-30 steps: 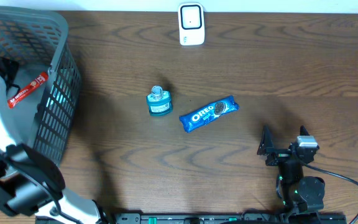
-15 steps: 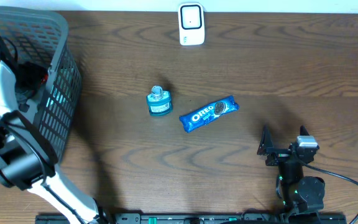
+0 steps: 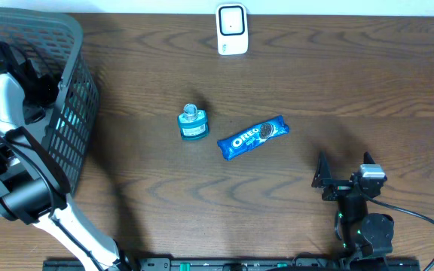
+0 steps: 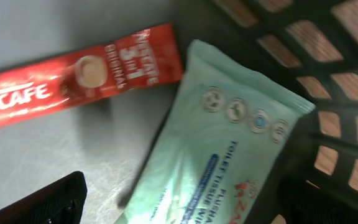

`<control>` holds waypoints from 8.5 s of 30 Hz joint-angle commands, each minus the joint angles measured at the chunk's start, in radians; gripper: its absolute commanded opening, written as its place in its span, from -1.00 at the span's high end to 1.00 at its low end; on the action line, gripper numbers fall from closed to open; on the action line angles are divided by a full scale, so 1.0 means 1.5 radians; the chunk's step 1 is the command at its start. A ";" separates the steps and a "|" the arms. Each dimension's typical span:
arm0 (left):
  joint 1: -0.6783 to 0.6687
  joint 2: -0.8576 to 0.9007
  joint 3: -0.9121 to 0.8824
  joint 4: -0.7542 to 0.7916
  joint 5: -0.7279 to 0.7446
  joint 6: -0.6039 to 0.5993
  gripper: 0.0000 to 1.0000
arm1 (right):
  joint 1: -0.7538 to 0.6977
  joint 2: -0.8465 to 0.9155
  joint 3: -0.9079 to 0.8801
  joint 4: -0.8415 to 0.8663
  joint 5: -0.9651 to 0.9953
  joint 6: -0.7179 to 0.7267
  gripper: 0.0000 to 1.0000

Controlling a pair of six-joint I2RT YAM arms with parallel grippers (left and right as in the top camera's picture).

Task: Scan the item barcode
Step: 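Grasp the green tissue pack in the basket with the left gripper, then carry the tissue pack out and drop it right of the Oreo pack, then return the left gripper into the basket and grasp the red Nescafe stick, then carry the red stick out and set it below the Oreo pack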

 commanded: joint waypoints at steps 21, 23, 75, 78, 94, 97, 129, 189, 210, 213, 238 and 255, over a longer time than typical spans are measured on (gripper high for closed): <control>-0.052 0.004 -0.109 0.053 -0.085 0.043 -0.06 | 0.006 -0.002 -0.001 -0.002 0.008 -0.009 -0.99; -0.052 0.004 -0.108 0.055 -0.085 0.040 0.35 | 0.006 -0.002 -0.001 -0.002 0.008 -0.009 -0.98; -0.793 -0.134 -0.068 0.153 0.095 -0.140 0.66 | 0.006 -0.002 -0.001 -0.002 0.008 -0.009 -0.99; -0.828 -0.081 -0.068 0.168 0.095 -0.139 0.66 | 0.006 -0.002 -0.001 -0.002 0.008 -0.009 -0.99; -0.909 0.027 -0.068 0.168 0.091 -0.140 0.02 | 0.006 -0.002 -0.001 -0.002 0.008 -0.009 -0.99; -0.905 0.026 -0.068 0.165 0.053 -0.140 -0.87 | 0.006 -0.002 -0.001 -0.002 0.008 -0.009 -0.98; -0.331 -0.483 -0.007 0.006 -0.132 -0.125 -0.96 | 0.006 -0.002 -0.001 -0.002 0.008 -0.009 -0.98; -0.002 0.133 -0.019 0.109 -0.325 -0.737 -0.23 | 0.006 -0.002 -0.001 -0.002 0.008 -0.009 -0.99; -0.002 -0.042 -0.017 -0.018 -0.318 -0.636 0.86 | 0.006 -0.002 -0.001 -0.002 0.008 -0.009 -0.99; -0.002 -0.125 -0.017 -0.027 -0.317 -0.605 0.86 | 0.006 -0.002 -0.001 -0.002 0.008 -0.009 -0.99; -0.392 -0.520 -0.073 -0.241 -0.196 -0.361 0.86 | 0.006 -0.002 -0.001 -0.002 0.008 -0.009 -0.98; -0.665 -0.520 -0.415 -0.066 -0.233 -0.822 0.85 | 0.006 -0.002 -0.001 -0.002 0.008 -0.009 -0.98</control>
